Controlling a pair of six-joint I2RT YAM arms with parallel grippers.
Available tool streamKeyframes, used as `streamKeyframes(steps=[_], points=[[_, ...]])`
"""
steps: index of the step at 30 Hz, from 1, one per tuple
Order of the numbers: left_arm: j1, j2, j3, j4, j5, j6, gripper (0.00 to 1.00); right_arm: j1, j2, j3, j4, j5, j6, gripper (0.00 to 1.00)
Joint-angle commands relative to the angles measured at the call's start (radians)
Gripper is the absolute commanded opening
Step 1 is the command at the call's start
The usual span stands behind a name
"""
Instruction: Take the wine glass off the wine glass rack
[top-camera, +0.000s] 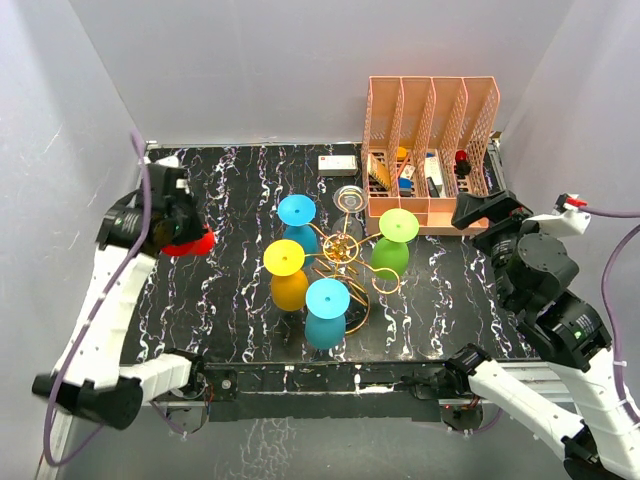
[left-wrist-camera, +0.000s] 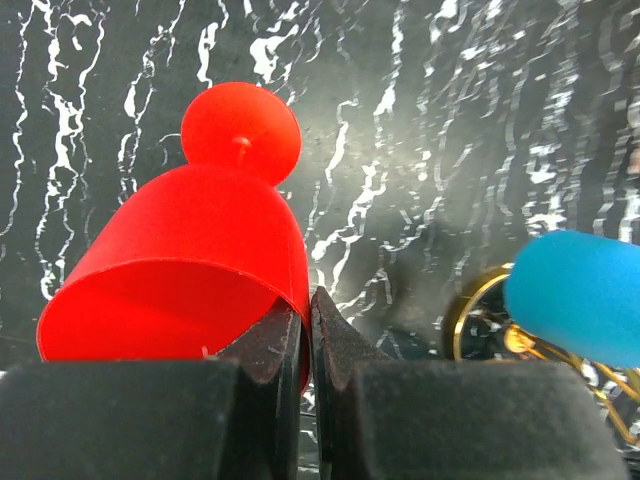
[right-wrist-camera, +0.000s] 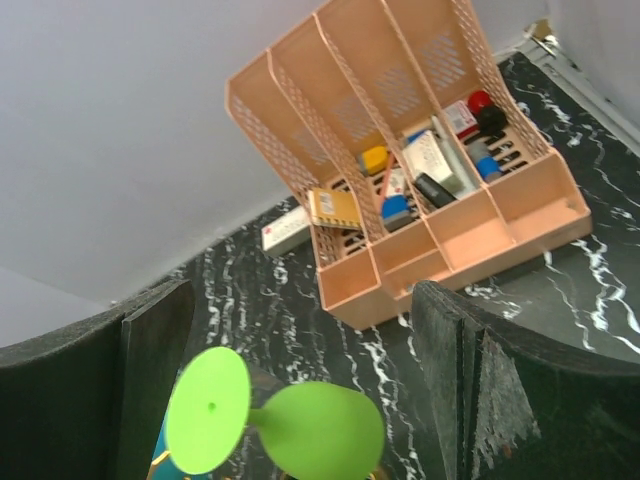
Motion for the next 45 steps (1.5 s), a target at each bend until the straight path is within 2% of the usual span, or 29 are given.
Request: streamKeyframes(steps=[1, 5, 9, 12, 14, 18, 21, 28, 36, 39, 43, 45], points=[[0.016, 0.120, 0.022, -0.029, -0.052, 0.108, 0.00, -0.003, 0.010, -0.035, -0.082, 0.053, -0.017, 0.98], [0.100, 0.215, 0.025, 0.018, 0.051, 0.160, 0.00, -0.004, 0.097, 0.011, -0.221, 0.079, 0.085, 0.98], [0.171, 0.330, 0.083, 0.018, 0.077, 0.210, 0.00, -0.002, 0.152, 0.084, -0.303, 0.040, 0.063, 0.98], [0.203, 0.410, 0.131, 0.019, 0.055, 0.223, 0.00, -0.002, 0.107, 0.092, -0.234, -0.101, -0.126, 0.98], [0.229, 0.457, 0.162, 0.025, 0.089, 0.226, 0.00, -0.003, 0.048, 0.083, -0.174, -0.198, -0.219, 0.98], [0.275, 0.553, 0.232, 0.032, 0.130, 0.232, 0.00, -0.003, -0.099, 0.033, -0.034, -0.288, -0.304, 0.98], [0.301, 0.625, 0.282, 0.032, 0.155, 0.233, 0.00, -0.003, -0.155, 0.042, -0.012, -0.303, -0.308, 0.98], [0.344, 0.745, 0.359, 0.038, 0.168, 0.242, 0.00, -0.002, -0.132, 0.119, -0.107, -0.347, -0.297, 0.98], [0.352, 0.836, 0.404, 0.029, 0.154, 0.242, 0.01, -0.002, -0.139, 0.117, -0.148, -0.380, -0.259, 0.98], [0.352, 0.837, 0.402, 0.030, 0.156, 0.244, 0.09, -0.003, -0.140, 0.109, -0.148, -0.397, -0.250, 0.98], [0.352, 0.804, 0.407, 0.032, 0.137, 0.254, 0.35, -0.002, -0.129, 0.101, -0.148, -0.425, -0.239, 0.98], [0.352, 0.785, 0.430, 0.023, 0.128, 0.258, 0.42, -0.003, -0.118, 0.097, -0.148, -0.436, -0.231, 0.98]])
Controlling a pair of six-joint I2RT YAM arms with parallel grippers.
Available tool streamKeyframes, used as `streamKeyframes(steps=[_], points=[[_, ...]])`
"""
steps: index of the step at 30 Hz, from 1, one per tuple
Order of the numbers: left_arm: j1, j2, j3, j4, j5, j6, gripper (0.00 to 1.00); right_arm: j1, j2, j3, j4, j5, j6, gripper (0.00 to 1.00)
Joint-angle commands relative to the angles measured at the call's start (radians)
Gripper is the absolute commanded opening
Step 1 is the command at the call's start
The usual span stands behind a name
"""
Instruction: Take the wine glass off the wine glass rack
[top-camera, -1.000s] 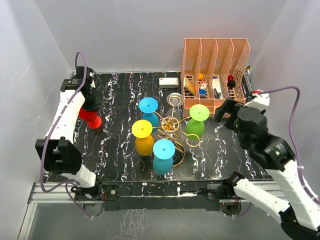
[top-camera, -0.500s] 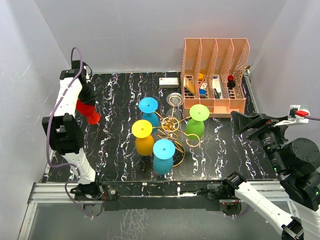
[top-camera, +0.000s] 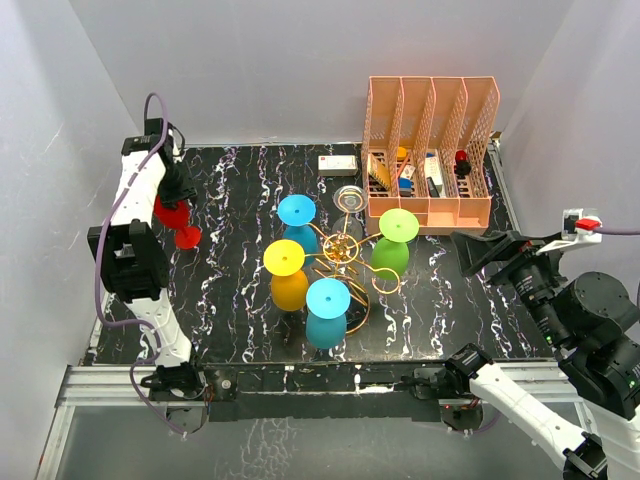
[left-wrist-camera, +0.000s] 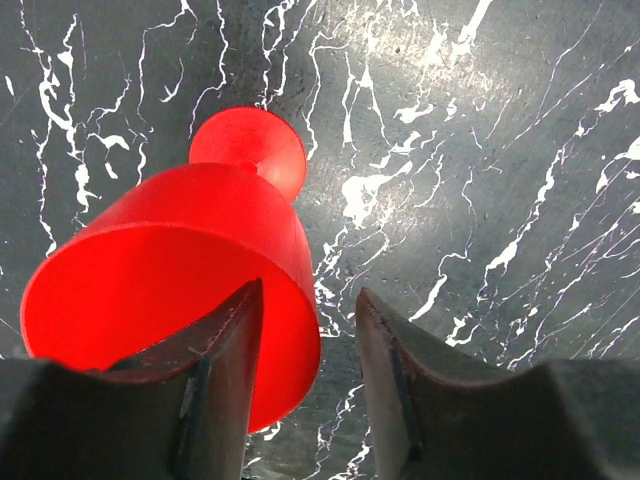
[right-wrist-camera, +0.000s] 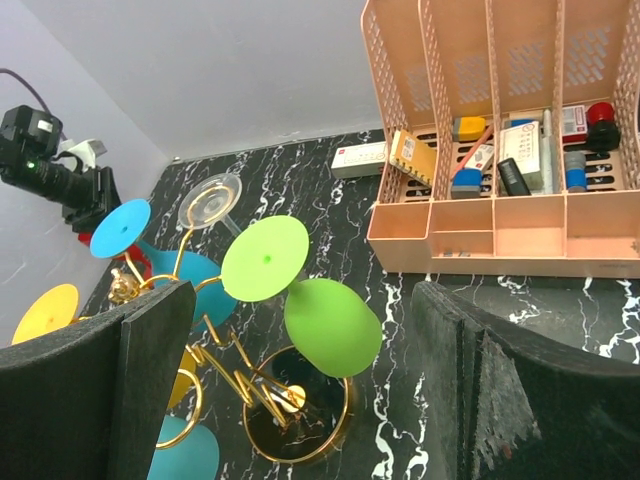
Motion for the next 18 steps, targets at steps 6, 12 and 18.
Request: streamKeyframes(steps=[6, 12, 18], points=[[0.005, -0.163, 0.149, -0.059, 0.008, -0.007, 0.47, -0.001, 0.064, 0.021, 0.019, -0.077, 0.028, 0.98], [0.005, -0.536, -0.157, 0.226, 0.378, -0.038, 0.57, 0.000, 0.045, -0.048, 0.017, -0.111, 0.059, 0.98], [-0.001, -0.852, -0.461, 0.428, 0.640, -0.144, 0.61, 0.000, 0.044, -0.052, -0.009, -0.154, 0.155, 0.98]])
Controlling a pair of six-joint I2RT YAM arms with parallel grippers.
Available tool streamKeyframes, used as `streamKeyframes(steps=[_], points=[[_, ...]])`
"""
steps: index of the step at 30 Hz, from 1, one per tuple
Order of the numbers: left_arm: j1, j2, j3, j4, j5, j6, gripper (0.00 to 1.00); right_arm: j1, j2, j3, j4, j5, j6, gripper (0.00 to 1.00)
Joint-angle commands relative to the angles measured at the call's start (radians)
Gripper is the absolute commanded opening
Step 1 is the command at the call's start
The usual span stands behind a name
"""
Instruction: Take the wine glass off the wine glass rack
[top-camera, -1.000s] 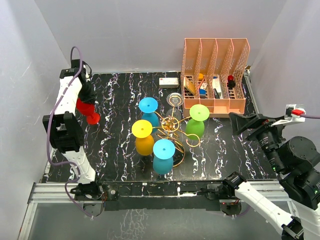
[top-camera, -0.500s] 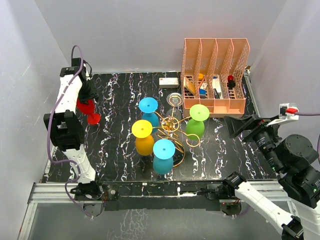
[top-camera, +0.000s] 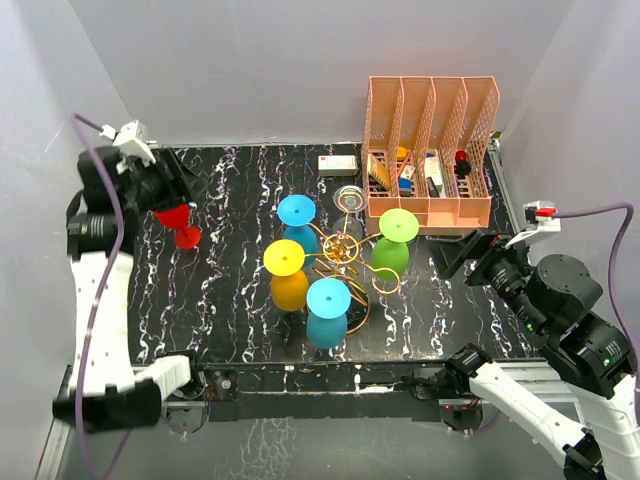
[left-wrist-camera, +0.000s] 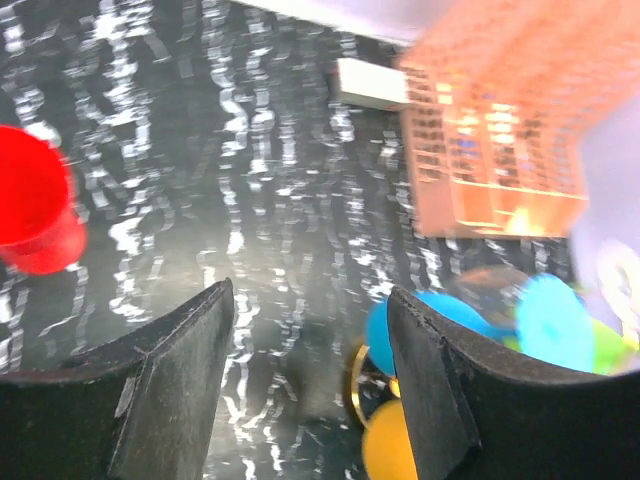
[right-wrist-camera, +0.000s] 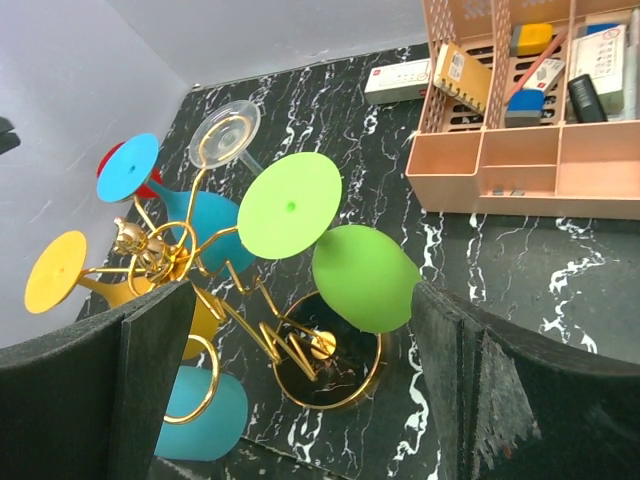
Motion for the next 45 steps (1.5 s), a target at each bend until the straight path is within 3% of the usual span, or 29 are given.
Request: streamKeyframes(steps=[1, 8, 12, 15, 25, 34, 45], points=[[-0.002, -0.127, -0.140, 0.144, 0.275, -0.075, 0.61, -0.001, -0.006, 0.009, 0.021, -0.037, 0.097, 0.98], [-0.002, -0.277, -0.166, 0.122, 0.300, -0.056, 0.63, 0.000, 0.023, 0.015, 0.090, -0.064, 0.315, 0.98], [-0.001, -0.336, -0.186, 0.152, 0.294, -0.110, 0.68, 0.000, 0.020, -0.058, 0.096, 0.044, 0.502, 0.95], [-0.002, -0.350, -0.204, 0.199, 0.376, -0.172, 0.68, -0.001, 0.008, -0.117, 0.111, 0.100, 0.624, 0.89], [-0.003, -0.379, -0.245, 0.183, 0.390, -0.154, 0.69, 0.000, 0.100, -0.153, 0.246, 0.118, 0.543, 0.87], [-0.008, -0.386, -0.267, 0.216, 0.423, -0.182, 0.69, 0.000, 0.199, -0.144, 0.313, 0.114, 0.441, 0.80], [-0.021, -0.379, -0.264, 0.198, 0.405, -0.164, 0.69, -0.001, 0.221, -0.182, 0.335, 0.127, 0.372, 0.57]])
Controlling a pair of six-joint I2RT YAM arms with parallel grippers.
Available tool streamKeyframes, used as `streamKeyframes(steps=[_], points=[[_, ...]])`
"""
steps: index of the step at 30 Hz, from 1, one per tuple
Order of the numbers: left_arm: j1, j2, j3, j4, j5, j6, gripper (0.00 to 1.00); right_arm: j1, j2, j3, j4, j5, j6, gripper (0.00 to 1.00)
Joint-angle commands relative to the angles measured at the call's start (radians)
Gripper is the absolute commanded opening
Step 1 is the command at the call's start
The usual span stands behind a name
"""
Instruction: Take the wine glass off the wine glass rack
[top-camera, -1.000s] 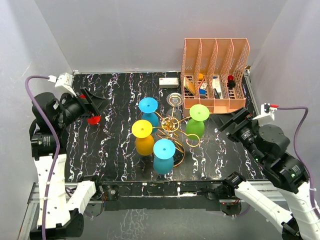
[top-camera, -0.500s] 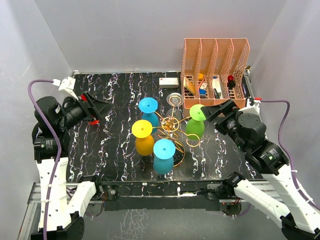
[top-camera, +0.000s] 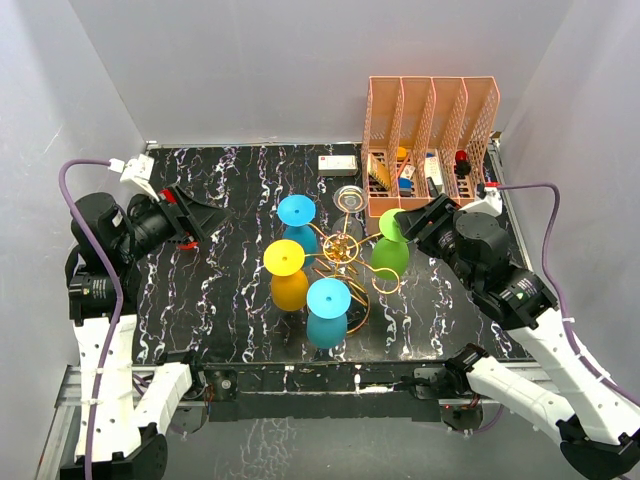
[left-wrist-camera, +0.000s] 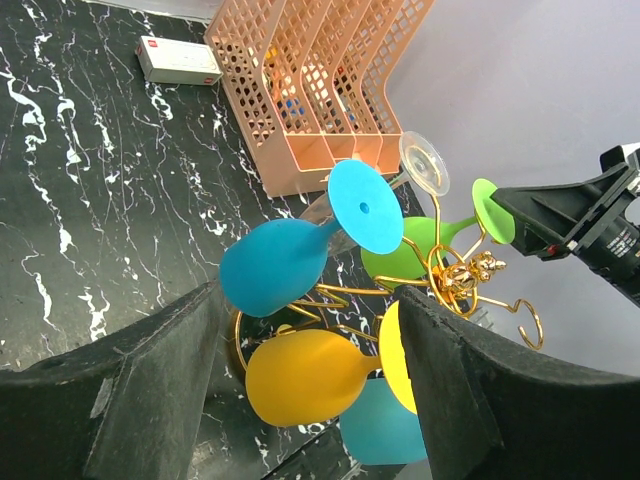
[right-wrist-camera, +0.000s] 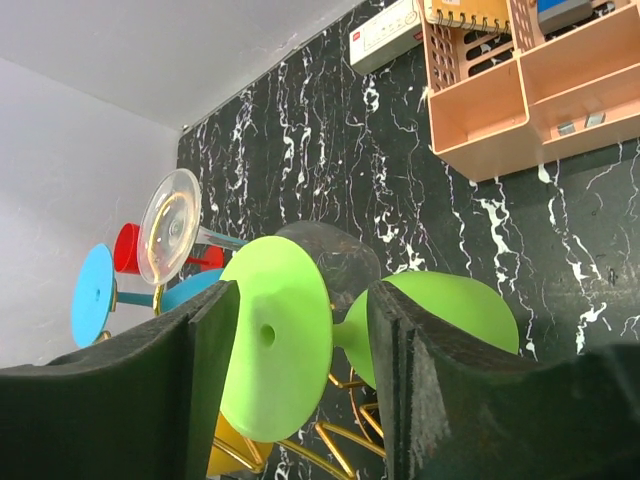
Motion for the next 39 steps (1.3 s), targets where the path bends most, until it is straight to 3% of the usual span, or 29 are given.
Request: streamKeyframes(steps=[1, 30, 39], points=[[-0.005, -0.004, 0.007, 0.016, 0.013, 0.008, 0.69, 0.000, -0.009, 0.000, 0.074, 0.032, -0.048, 0.55], [-0.006, 0.006, 0.007, 0.023, 0.024, -0.001, 0.69, -0.001, 0.066, 0.096, -0.010, -0.011, -0.115, 0.17], [-0.006, 0.006, 0.008, 0.021, 0.021, 0.000, 0.69, -0.001, 0.057, 0.106, 0.012, -0.052, 0.034, 0.12]])
